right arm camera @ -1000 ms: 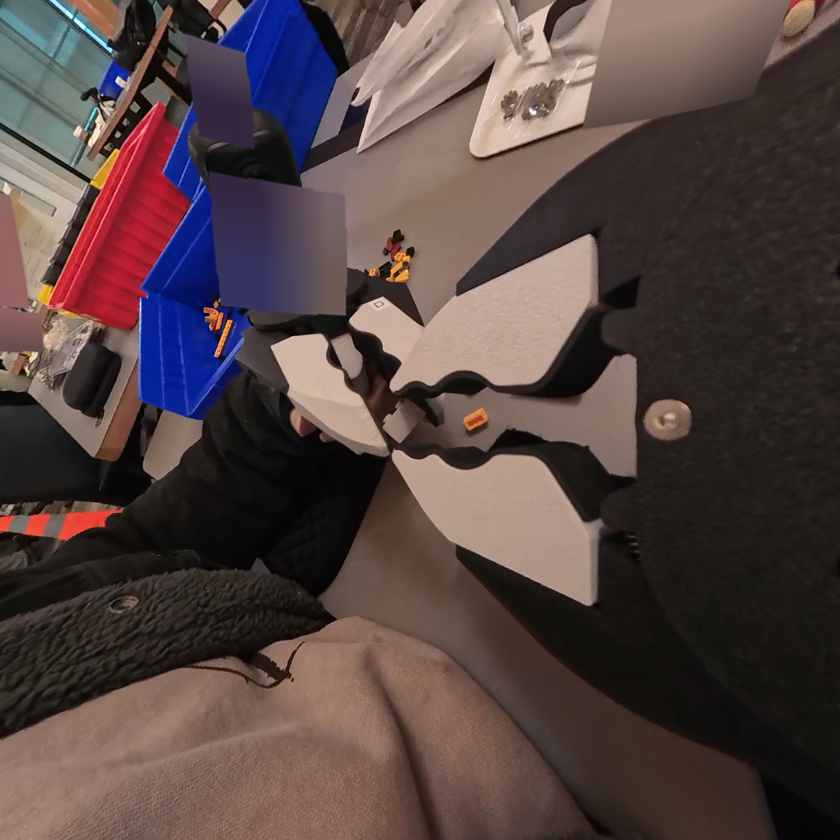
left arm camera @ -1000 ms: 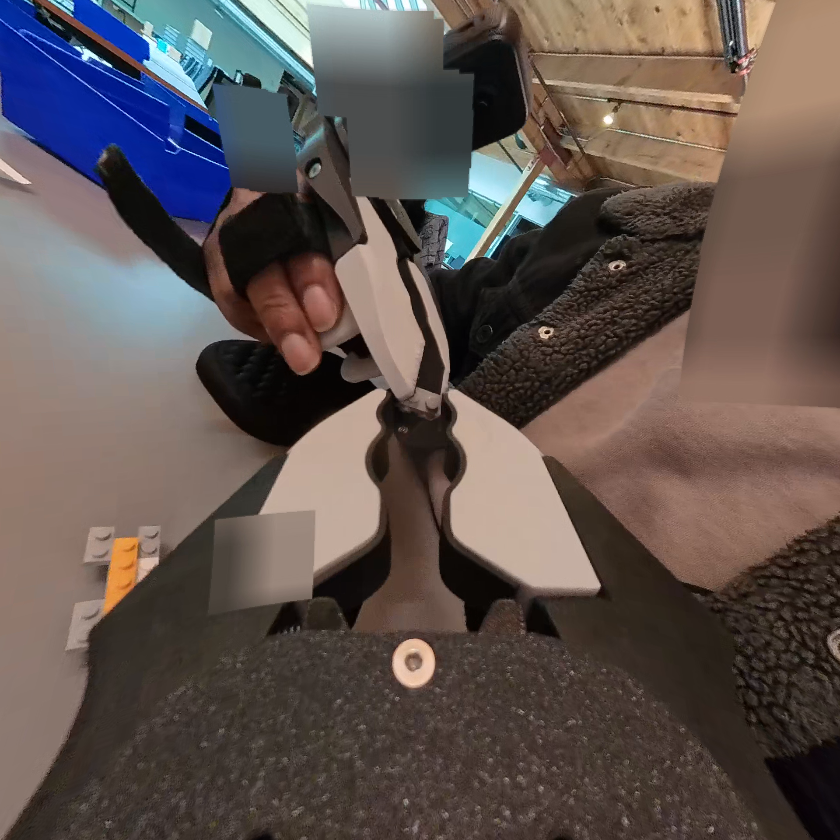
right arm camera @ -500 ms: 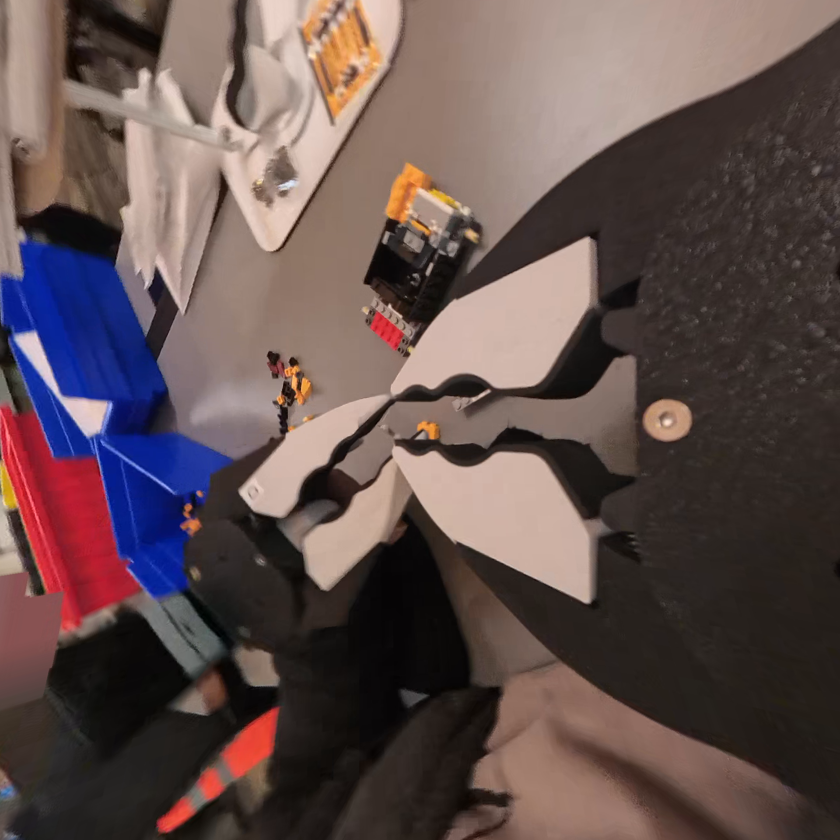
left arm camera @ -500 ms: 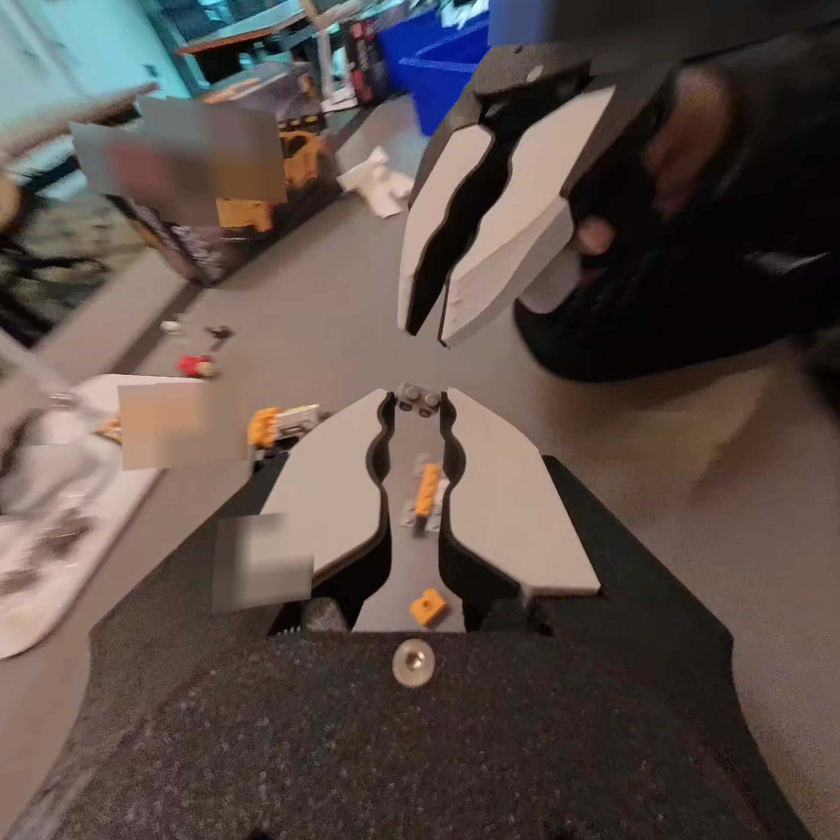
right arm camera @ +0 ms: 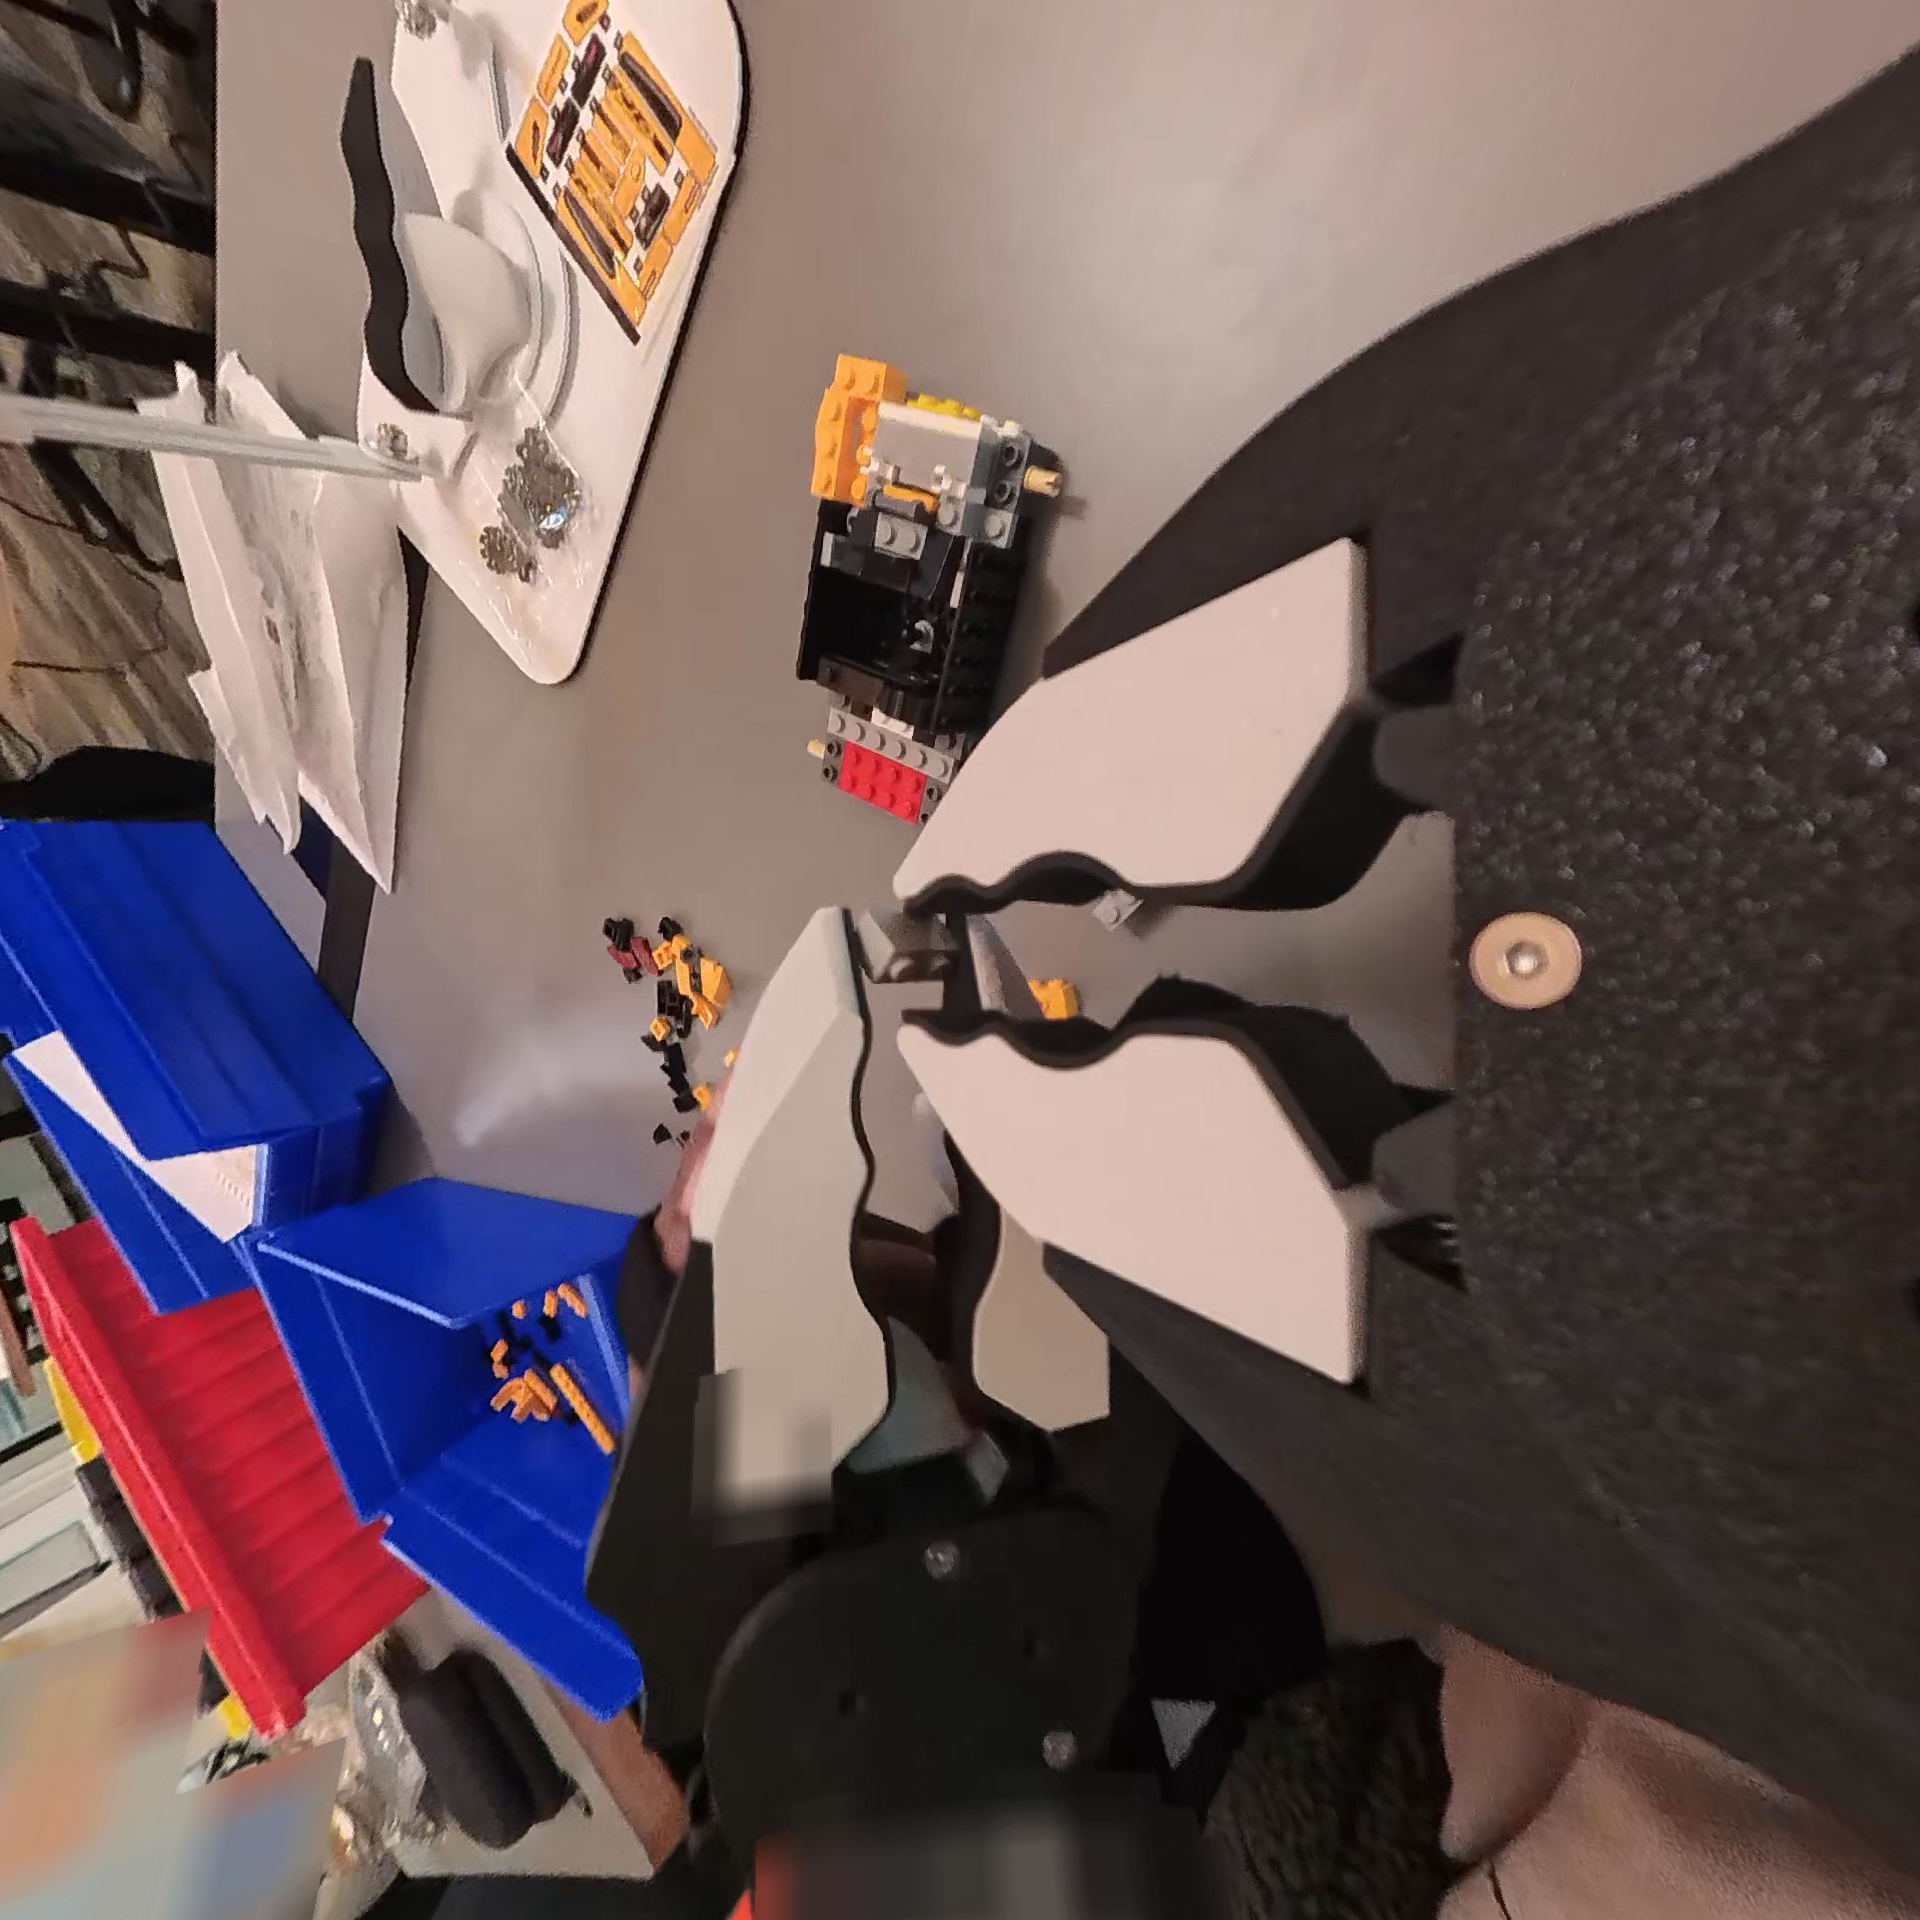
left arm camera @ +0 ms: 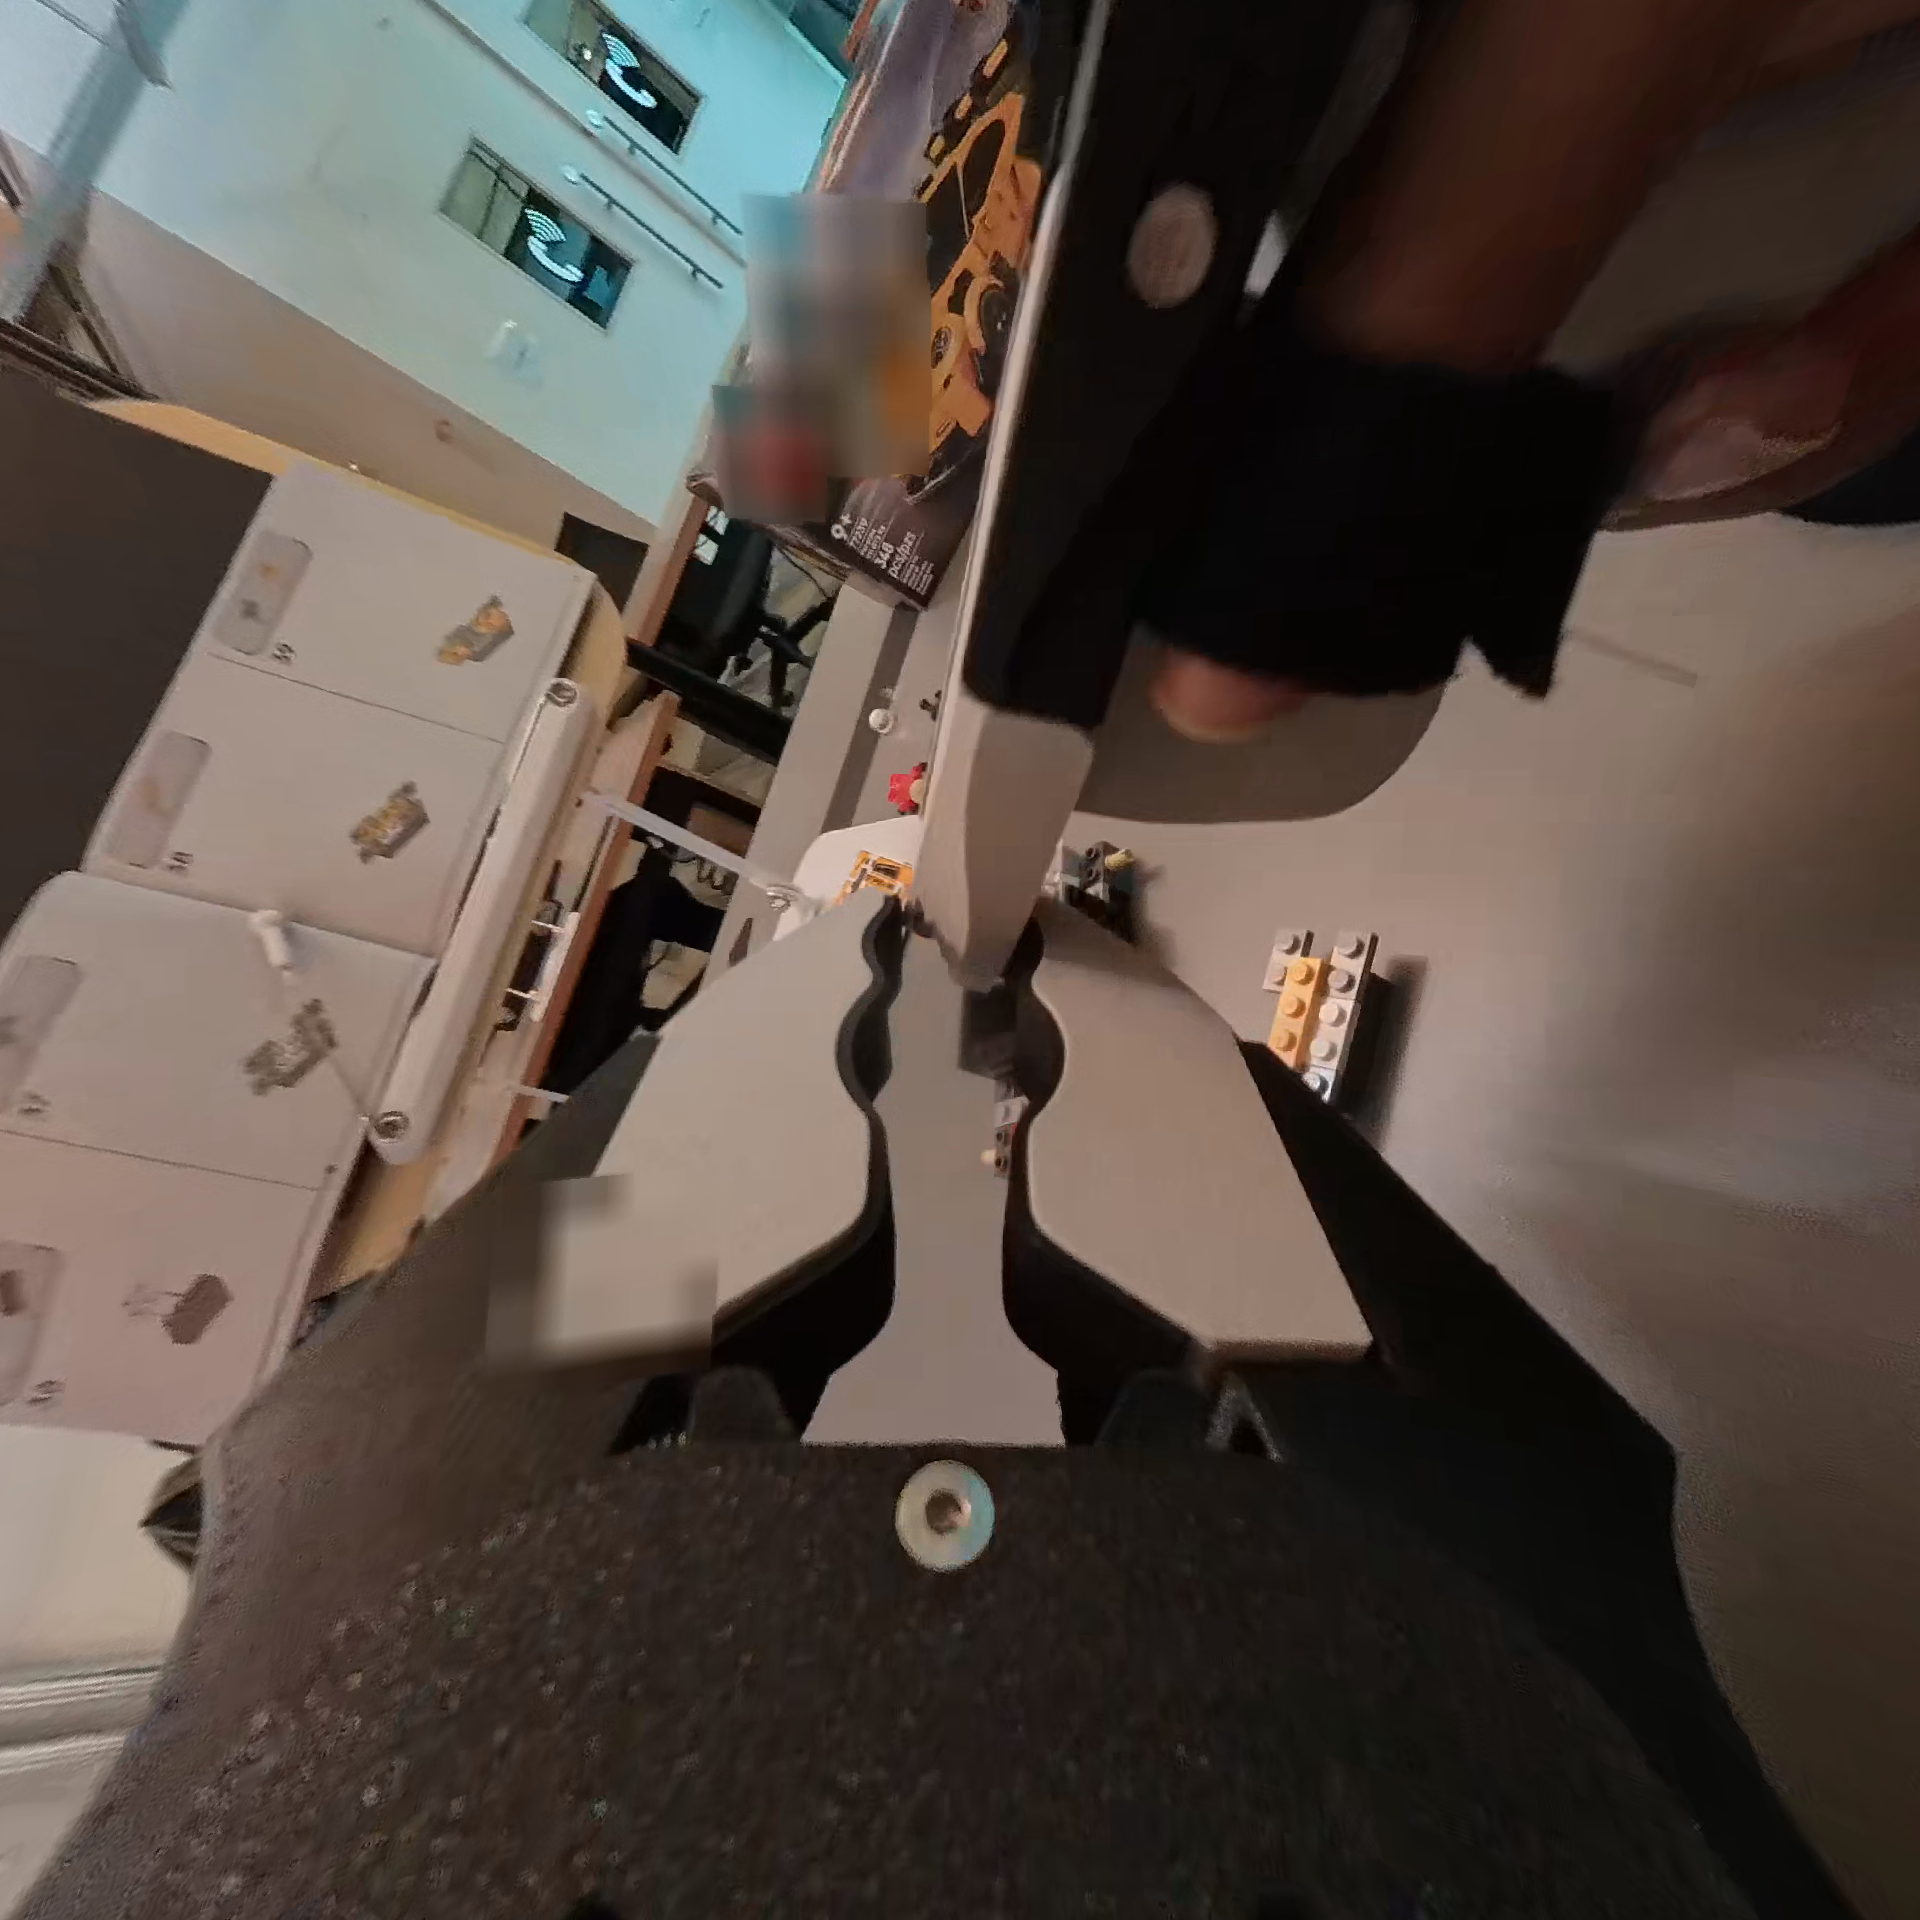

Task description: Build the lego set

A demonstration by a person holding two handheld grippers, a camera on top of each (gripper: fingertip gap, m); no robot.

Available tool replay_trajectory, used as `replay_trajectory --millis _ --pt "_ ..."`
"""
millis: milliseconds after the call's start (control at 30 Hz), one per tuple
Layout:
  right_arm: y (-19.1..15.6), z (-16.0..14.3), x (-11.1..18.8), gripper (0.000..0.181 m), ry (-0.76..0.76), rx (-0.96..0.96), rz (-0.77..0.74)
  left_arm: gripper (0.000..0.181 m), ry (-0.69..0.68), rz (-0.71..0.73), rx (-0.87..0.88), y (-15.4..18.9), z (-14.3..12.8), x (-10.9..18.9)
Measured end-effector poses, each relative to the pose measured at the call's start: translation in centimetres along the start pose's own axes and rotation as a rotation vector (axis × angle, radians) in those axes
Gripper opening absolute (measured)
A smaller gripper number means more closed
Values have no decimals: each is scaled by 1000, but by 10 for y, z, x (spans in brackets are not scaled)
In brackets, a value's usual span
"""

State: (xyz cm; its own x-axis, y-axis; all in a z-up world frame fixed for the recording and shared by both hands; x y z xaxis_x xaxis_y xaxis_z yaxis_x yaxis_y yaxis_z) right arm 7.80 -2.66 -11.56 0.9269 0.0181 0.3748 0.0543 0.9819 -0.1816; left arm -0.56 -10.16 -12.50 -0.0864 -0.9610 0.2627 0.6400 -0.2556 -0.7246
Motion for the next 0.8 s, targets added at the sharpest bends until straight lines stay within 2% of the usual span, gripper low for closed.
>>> replay_trajectory --millis 100,167,267,367,400,467,567,633,800 --pt "2 -2 -2 12 -15 37 -15 19 -15 15 -43 4 0 -1" --pt "6 -5 -3 12 -59 73 4 20 -15 -29 -40 5 -4 -4" --pt "16 -6 1 11 -159 145 140 32 47 -198 5 9 -12 -7" --pt "20 -9 7 12 -290 288 317 31 158 -403 185 8 -15 -4" --pt "20 -8 10 12 -317 330 379 36 185 -460 249 6 -15 -4" --pt "20 -5 15 12 -334 430 454 27 222 -551 323 5 -14 -2" --pt "21 -7 17 12 -435 565 489 17 276 -617 375 4 -11 2" --pt "17 -6 17 12 -442 586 544 15 271 -631 390 4 -12 1" --pt "13 -8 14 11 -450 615 570 9 264 -676 374 9 -12 2"
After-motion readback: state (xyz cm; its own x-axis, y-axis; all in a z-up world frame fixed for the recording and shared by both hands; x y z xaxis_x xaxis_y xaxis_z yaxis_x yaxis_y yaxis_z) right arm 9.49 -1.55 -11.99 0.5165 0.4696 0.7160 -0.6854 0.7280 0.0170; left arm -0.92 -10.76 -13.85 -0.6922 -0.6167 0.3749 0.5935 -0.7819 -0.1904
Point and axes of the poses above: each gripper's, where its closed fingertips meet, x back along the fingers, z out of its top, y = z × x across the jaws, the point moved 9 cm from there along x, back along the fingers, and after that the axes turned 6 degrees about x, right-handed, at the moved point
